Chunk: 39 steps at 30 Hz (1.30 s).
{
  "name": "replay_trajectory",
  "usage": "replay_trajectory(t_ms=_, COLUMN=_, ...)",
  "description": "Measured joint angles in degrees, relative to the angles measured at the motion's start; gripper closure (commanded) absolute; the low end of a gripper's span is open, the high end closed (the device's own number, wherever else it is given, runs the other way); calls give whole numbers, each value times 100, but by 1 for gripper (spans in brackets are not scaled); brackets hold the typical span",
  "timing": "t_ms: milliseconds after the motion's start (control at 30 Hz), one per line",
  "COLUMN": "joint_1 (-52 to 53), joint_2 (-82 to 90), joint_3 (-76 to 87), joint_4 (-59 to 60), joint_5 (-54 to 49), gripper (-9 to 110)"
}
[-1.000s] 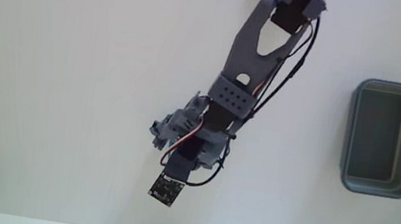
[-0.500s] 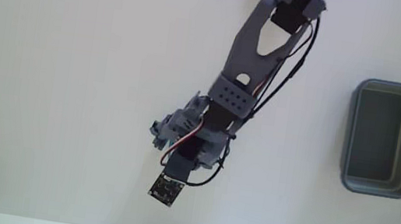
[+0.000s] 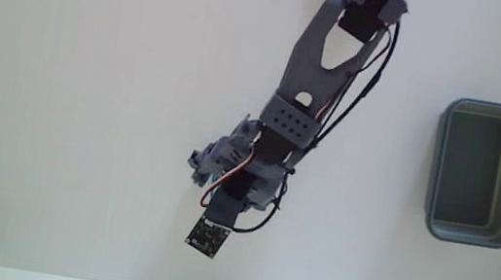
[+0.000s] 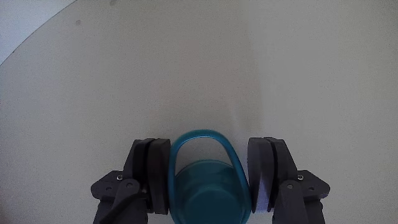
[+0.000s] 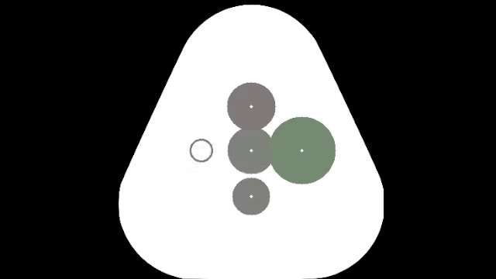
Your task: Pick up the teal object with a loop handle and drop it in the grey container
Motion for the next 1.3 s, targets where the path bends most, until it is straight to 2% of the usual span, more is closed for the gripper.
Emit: replay_trajectory(t_ms=1300, joint_1=9, joint_2=-519, joint_3=-3252, joint_4=2865, joint_5=0, gripper=36)
